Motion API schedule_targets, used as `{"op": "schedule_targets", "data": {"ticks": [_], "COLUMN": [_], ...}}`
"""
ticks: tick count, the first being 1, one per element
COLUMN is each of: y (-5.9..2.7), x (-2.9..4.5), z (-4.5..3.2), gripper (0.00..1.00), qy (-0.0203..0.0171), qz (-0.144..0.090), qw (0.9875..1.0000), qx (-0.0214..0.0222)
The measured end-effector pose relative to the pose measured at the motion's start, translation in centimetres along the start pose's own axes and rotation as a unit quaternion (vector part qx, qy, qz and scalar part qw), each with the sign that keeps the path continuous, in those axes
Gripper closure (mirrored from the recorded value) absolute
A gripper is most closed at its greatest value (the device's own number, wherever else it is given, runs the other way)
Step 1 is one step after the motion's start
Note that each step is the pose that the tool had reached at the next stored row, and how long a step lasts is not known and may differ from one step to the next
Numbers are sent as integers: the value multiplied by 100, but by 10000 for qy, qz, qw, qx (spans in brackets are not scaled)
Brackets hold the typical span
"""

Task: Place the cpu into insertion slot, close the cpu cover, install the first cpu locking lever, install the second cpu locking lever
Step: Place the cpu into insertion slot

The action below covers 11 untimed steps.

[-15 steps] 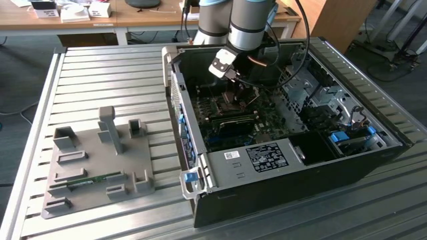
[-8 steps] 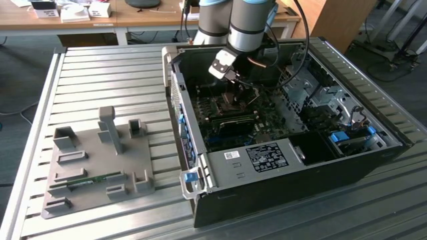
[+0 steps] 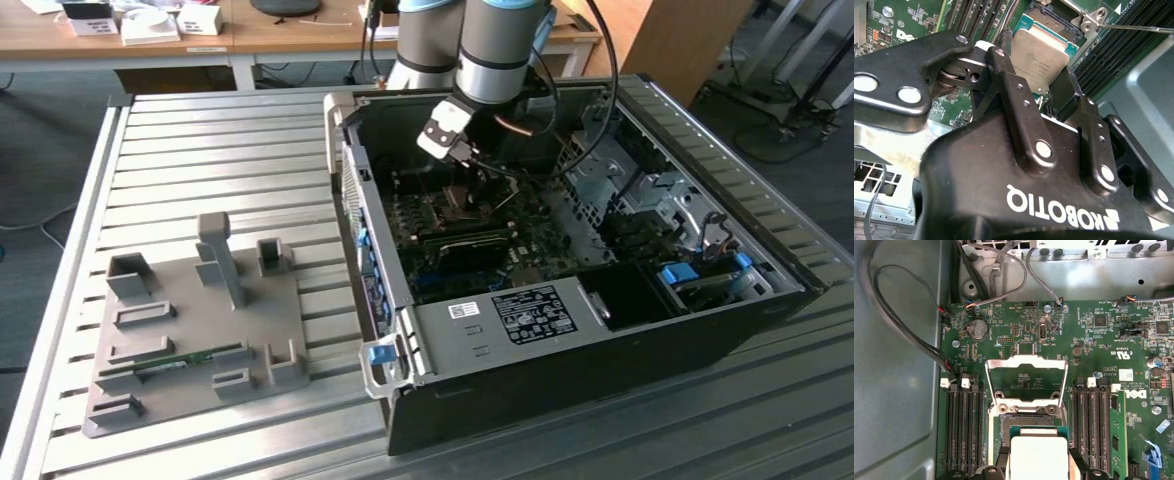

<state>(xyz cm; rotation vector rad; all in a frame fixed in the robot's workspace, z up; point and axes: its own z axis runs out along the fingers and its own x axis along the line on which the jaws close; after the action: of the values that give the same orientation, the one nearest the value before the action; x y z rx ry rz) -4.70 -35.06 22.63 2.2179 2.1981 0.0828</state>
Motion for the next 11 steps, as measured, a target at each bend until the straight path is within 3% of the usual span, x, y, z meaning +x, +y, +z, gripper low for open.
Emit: {"op": "schedule_targets", "data": {"ticks": [11], "y": [-2], "x": [21], "z": [12], "gripper": [46], "qy": [-1], "qz": [0], "qw": [10000], "qx": [1]}}
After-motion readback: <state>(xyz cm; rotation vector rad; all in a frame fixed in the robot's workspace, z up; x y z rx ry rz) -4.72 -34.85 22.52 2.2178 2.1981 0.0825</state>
